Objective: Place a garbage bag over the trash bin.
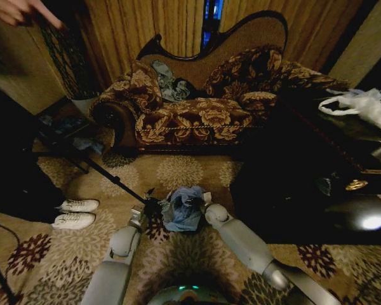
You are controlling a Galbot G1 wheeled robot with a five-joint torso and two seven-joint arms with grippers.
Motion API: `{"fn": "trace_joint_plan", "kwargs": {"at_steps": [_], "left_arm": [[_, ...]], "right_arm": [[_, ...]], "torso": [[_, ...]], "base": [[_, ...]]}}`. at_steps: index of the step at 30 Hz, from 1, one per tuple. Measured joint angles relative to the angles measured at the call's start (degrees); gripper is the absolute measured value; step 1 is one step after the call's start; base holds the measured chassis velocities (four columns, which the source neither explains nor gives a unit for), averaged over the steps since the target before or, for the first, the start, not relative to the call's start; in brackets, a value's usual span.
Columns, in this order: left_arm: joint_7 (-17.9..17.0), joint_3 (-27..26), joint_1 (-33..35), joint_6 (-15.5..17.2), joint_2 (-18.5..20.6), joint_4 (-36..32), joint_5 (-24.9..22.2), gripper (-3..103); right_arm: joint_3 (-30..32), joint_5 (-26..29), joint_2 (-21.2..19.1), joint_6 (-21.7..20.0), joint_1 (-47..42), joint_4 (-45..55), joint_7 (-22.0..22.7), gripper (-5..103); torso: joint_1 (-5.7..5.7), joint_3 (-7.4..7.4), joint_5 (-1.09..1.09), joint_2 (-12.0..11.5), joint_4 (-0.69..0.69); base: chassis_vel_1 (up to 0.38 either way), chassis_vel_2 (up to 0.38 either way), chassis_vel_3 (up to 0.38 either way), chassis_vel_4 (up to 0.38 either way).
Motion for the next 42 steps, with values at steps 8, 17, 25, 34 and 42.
{"fn": "trace_joint_plan", "kwargs": {"at_steps": [8, 17, 25, 34, 42], "left_arm": [[-2.58, -0.51, -0.06, -0.03, 0.28, -0.53, -1.91, 100], [-3.46, 0.32, 0.03, 0.26, 0.32, -0.04, -2.33, 100], [-3.71, -0.12, 0.29, -0.63, 0.04, 0.62, -2.44, 100], [-3.74, -0.65, 0.65, -1.43, -0.53, 1.28, -2.49, 100], [-4.08, -0.65, 0.03, -1.69, -1.48, 2.48, -2.37, 100]], "right_arm": [[-0.26, 1.32, -0.71, -4.35, -3.07, 7.70, 8.43, 100], [1.10, 18.50, 0.20, -13.99, -4.09, 12.58, 20.93, 100], [0.21, 26.58, 3.32, -15.62, -1.28, 10.86, 26.57, 100], [-0.47, 33.87, 2.62, -16.30, 1.38, 13.40, 31.13, 100], [0.12, 37.49, 1.27, -16.40, 0.75, 16.28, 34.51, 100]], "torso": [[0.00, 0.00, -0.01, 0.00, -0.01], [0.00, 0.00, 0.00, 0.00, -0.02], [0.00, 0.00, -0.01, 0.00, 0.00], [0.00, 0.00, -0.01, 0.00, -0.01], [0.00, 0.00, 0.00, 0.00, -0.01]], "base": [[0.000, 0.000, 0.000, 0.000], [0.000, 0.000, 0.000, 0.000], [0.000, 0.000, 0.000, 0.000], [0.000, 0.000, 0.000, 0.000], [0.000, 0.000, 0.000, 0.000]]}}
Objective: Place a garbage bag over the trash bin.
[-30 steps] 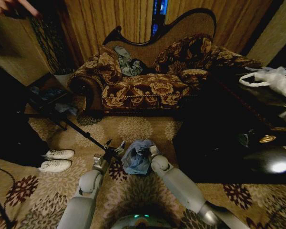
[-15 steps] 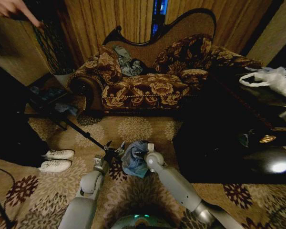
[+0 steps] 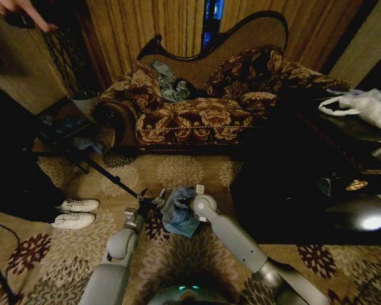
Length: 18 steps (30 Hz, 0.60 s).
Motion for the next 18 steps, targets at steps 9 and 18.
{"fn": "trace_joint_plan", "kwargs": {"at_steps": [9, 18], "left_arm": [[-0.85, -0.40, 0.12, -2.41, -1.82, 2.38, 0.98, 100], [-1.44, -2.33, 1.11, -3.98, -1.55, 1.91, -2.01, 100]], "right_arm": [[4.18, 22.87, -1.90, -1.77, 0.12, 4.76, 7.28, 100], [6.81, 52.86, -2.19, -2.26, 6.31, -0.37, 17.42, 100]], "torso": [[0.00, 0.00, 0.00, 0.00, 0.00], [0.00, 0.01, 0.00, 0.00, 0.01]], "base": [[0.000, 0.000, 0.000, 0.000], [0.000, 0.000, 0.000, 0.000]]}}
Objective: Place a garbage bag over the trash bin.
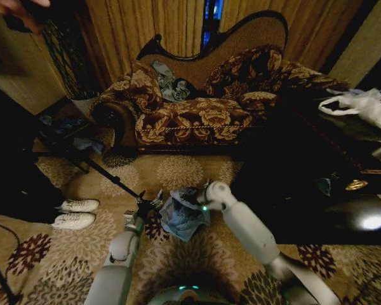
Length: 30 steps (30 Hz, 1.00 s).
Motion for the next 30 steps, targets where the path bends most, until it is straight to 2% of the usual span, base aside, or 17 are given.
{"fn": "trace_joint_plan", "kwargs": {"at_steps": [7, 10, 12, 19, 24, 30], "left_arm": [[0.16, -0.21, 0.23, -0.47, 0.08, 0.53, -1.19, 100], [0.16, -0.23, 0.06, -0.54, 0.11, 0.60, -1.39, 100], [0.24, -0.32, -0.12, -0.63, 0.19, 0.61, -1.63, 100], [0.39, -0.26, -0.14, -1.43, 0.03, 1.07, -2.23, 100], [1.00, -0.35, 0.15, -2.42, 0.18, 1.78, -2.46, 100], [1.34, -0.28, 0.01, -3.46, 0.07, 3.07, -2.58, 100]], "right_arm": [[-4.75, -8.96, -2.39, 0.52, 0.30, 6.62, -0.40, 100], [-4.64, -7.86, -2.50, 1.39, 0.74, 8.06, 0.96, 100], [-4.05, 0.08, -2.75, 2.13, 1.13, 9.40, 5.26, 100], [-7.89, 2.83, -5.24, 1.57, 0.21, 11.57, 5.73, 100], [-8.46, -3.12, -3.70, 1.58, -0.45, 10.32, 4.28, 100], [-10.30, -4.39, -4.31, 1.59, 0.28, 14.50, 4.03, 100]], "torso": [[0.00, 0.00, 0.00, 0.00, -0.01], [0.00, 0.00, 0.00, 0.00, -0.01], [0.00, -0.01, 0.00, 0.00, -0.01], [0.00, -0.01, 0.00, 0.00, -0.02], [0.00, -0.01, 0.00, 0.00, 0.00], [0.00, -0.01, 0.00, 0.00, -0.01]], "base": [[0.000, 0.000, 0.000, 0.000], [0.000, 0.000, 0.000, 0.000], [0.000, 0.000, 0.000, 0.000], [0.000, 0.000, 0.000, 0.000], [0.000, 0.000, 0.000, 0.000], [0.000, 0.000, 0.000, 0.000]]}}
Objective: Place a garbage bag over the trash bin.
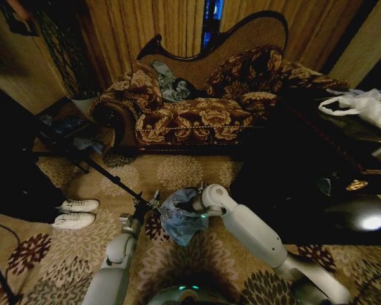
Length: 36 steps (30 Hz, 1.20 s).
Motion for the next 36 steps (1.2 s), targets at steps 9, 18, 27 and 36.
{"fn": "trace_joint_plan", "kwargs": {"at_steps": [9, 18, 27, 36], "left_arm": [[1.34, 0.31, 0.09, -1.80, 0.12, 1.83, -0.09, 100], [1.58, 0.24, -0.12, -1.91, 0.26, 1.28, -0.50, 99], [1.81, -0.11, 0.13, -1.75, 0.54, 0.63, -1.00, 96], [2.74, -0.08, 0.44, -2.07, 0.37, 0.29, -0.94, 97]], "right_arm": [[-7.71, -17.50, -3.02, -3.58, -0.49, 7.36, -8.83, 100], [-11.45, -26.25, -2.17, -2.37, -0.03, 5.73, -12.00, 92], [-12.11, -27.01, -1.43, -0.41, 0.88, 5.35, -11.61, 65], [-12.09, -25.32, -0.84, 0.93, 2.10, 6.49, -10.77, 41]], "torso": [[0.00, 0.00, 0.00, 0.00, -0.01], [0.00, 0.00, 0.00, 0.00, -0.01], [0.00, 0.00, 0.00, 0.00, 0.00], [0.00, 0.00, 0.00, 0.00, 0.00]], "base": [[0.000, 0.000, 0.000, 0.000], [0.000, 0.000, 0.000, 0.000], [0.000, 0.000, 0.000, 0.000], [0.000, 0.000, 0.000, 0.000]]}}
